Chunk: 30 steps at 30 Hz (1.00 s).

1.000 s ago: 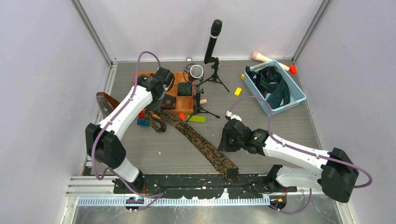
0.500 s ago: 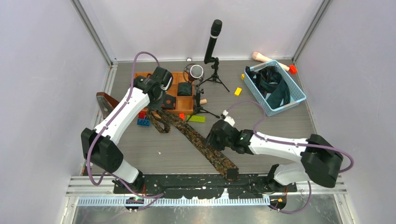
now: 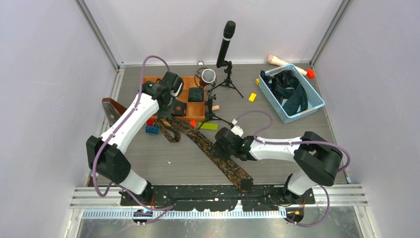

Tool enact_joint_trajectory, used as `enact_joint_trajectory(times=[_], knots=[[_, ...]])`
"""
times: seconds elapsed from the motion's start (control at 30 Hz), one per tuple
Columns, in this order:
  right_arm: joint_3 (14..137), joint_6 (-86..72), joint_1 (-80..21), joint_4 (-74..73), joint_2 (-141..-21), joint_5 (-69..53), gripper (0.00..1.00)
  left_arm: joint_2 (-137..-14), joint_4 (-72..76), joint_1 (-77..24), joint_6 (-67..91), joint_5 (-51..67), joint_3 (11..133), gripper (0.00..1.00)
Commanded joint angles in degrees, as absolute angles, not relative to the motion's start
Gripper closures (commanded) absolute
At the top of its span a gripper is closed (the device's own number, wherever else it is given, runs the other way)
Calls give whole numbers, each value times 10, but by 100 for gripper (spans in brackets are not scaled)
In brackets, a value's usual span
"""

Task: Roll the ties
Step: Flatten out the tie at the center of the board.

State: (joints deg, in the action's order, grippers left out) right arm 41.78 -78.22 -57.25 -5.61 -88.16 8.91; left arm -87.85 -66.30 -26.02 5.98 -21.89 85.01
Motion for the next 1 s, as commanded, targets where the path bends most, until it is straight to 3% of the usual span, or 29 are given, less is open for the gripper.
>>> enact_joint_trajectory(times=[0.0,0.47,0.53,0.73,0.97], knots=[[449,-798,-574,-41,-887,118,63,-861,-649,-262,59,-215,850,100],[466,-786,-573,-59,-925,144,65,-856,-645,-262,56,-214,844,100],[465,-785,-573,-59,-931,146,69,-855,-645,-262,56,-214,843,100],[457,-765,-573,-63,-936,150,98,-854,-645,-262,55,-211,841,100],[440,-724,-569,-126,-901,164,100,-858,-647,-266,63,-172,844,100]])
